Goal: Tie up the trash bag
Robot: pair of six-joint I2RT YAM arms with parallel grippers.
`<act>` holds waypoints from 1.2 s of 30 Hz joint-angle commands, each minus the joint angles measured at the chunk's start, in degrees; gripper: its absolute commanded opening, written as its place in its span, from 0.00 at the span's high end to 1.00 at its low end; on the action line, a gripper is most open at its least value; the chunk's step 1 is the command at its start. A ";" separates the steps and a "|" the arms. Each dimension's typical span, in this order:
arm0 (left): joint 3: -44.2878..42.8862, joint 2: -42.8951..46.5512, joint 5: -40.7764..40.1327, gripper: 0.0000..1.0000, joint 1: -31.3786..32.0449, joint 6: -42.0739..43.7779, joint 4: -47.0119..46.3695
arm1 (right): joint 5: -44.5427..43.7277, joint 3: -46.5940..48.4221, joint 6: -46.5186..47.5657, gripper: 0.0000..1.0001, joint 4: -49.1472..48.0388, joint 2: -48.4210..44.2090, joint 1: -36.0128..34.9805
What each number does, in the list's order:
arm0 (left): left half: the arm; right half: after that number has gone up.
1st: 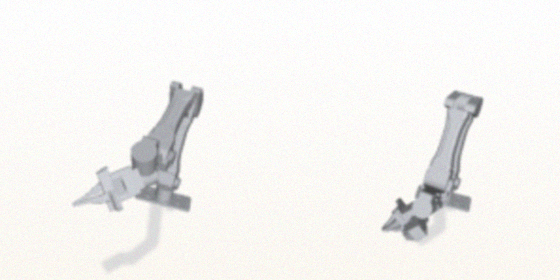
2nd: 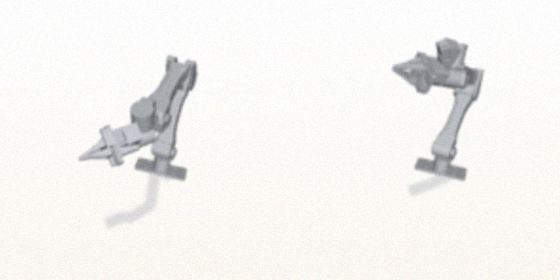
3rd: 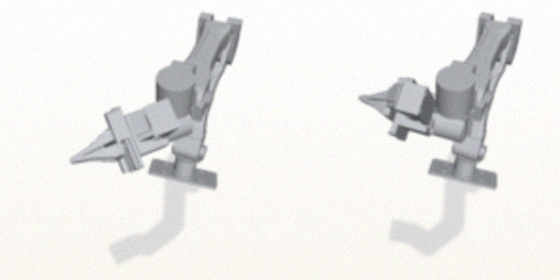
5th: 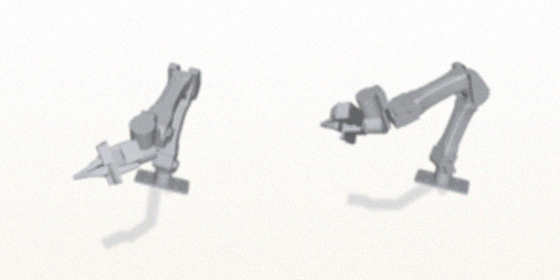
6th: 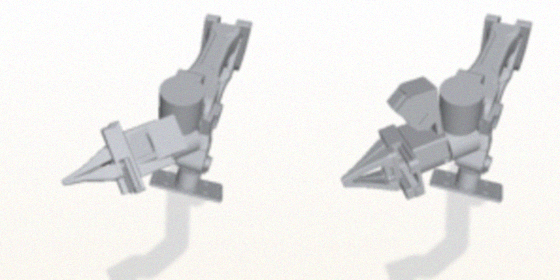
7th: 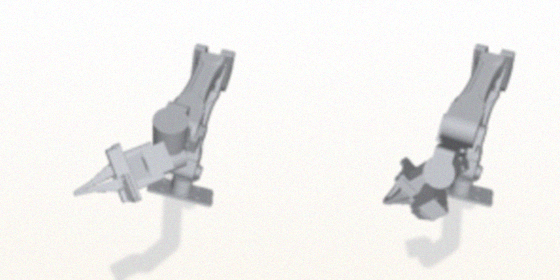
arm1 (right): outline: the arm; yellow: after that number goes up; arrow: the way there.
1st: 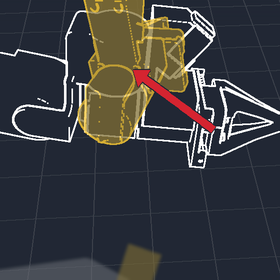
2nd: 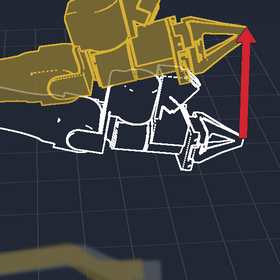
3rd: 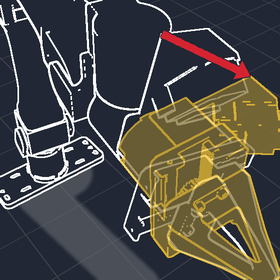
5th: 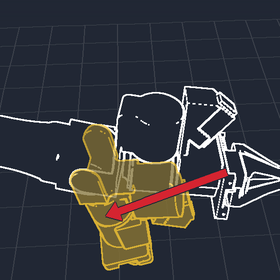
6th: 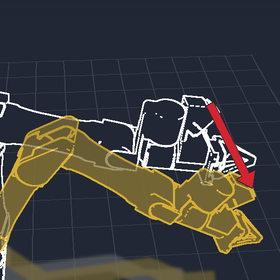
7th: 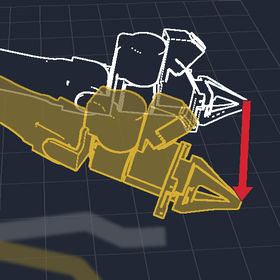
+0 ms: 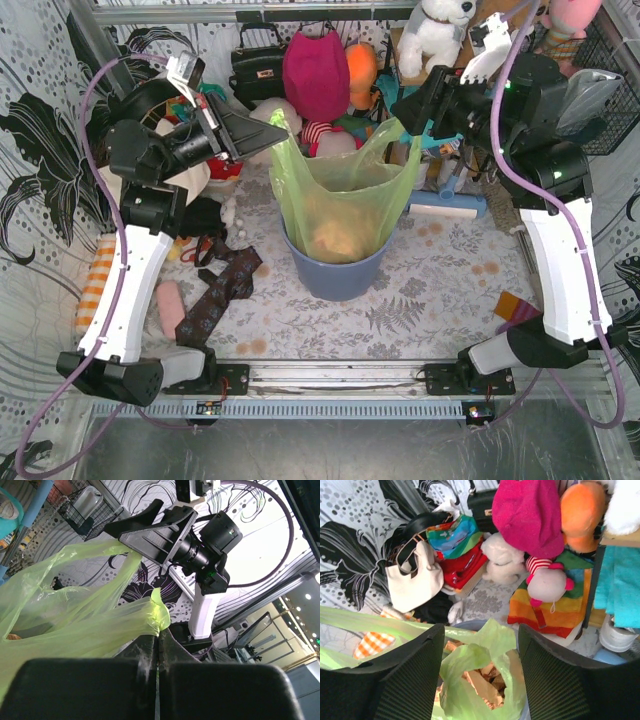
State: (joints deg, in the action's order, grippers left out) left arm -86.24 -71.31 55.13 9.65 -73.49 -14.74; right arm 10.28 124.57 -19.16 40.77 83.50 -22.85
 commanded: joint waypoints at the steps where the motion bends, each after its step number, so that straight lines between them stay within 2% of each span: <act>1: 1.46 2.95 1.55 0.97 -0.34 2.72 -1.45 | 5.55 2.21 0.46 0.37 2.38 -1.65 0.18; 6: 5.05 5.31 3.17 0.81 -0.28 3.27 -0.22 | 7.97 7.46 1.52 0.36 12.09 -0.21 0.18; 12: 7.45 7.81 4.96 0.77 -0.26 8.01 7.55 | 7.57 3.74 2.40 0.45 13.12 -2.16 0.18; 14: 7.06 8.19 4.82 0.66 -0.28 8.34 8.23 | 8.04 4.23 2.71 0.45 13.62 -1.78 0.18; 17: 4.31 7.37 3.06 0.43 -0.29 9.11 10.38 | 7.85 5.69 3.01 0.44 14.46 -0.48 0.22; 20: -1.64 5.37 -1.84 0.34 -0.33 13.32 17.97 | 7.26 7.16 3.40 0.44 14.85 0.71 0.18; 24: -6.46 3.01 -6.20 0.27 -0.51 15.13 21.99 | 7.21 9.61 3.51 0.43 15.38 2.27 0.18; 30: -11.52 -0.17 -8.93 0.23 -0.77 15.39 26.97 | 6.51 11.14 3.81 0.42 15.83 3.50 0.18; 34: -10.13 -0.84 -10.44 0.22 -1.01 13.77 27.62 | 5.51 10.88 4.12 0.43 16.37 3.51 0.18; 36: -8.57 -0.85 -10.61 0.22 -1.14 11.75 25.35 | 4.82 10.70 4.30 0.47 16.52 3.40 0.18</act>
State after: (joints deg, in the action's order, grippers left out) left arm -96.20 -71.90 46.57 9.21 -59.77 11.66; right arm 16.69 134.04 -16.32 56.42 87.00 -22.85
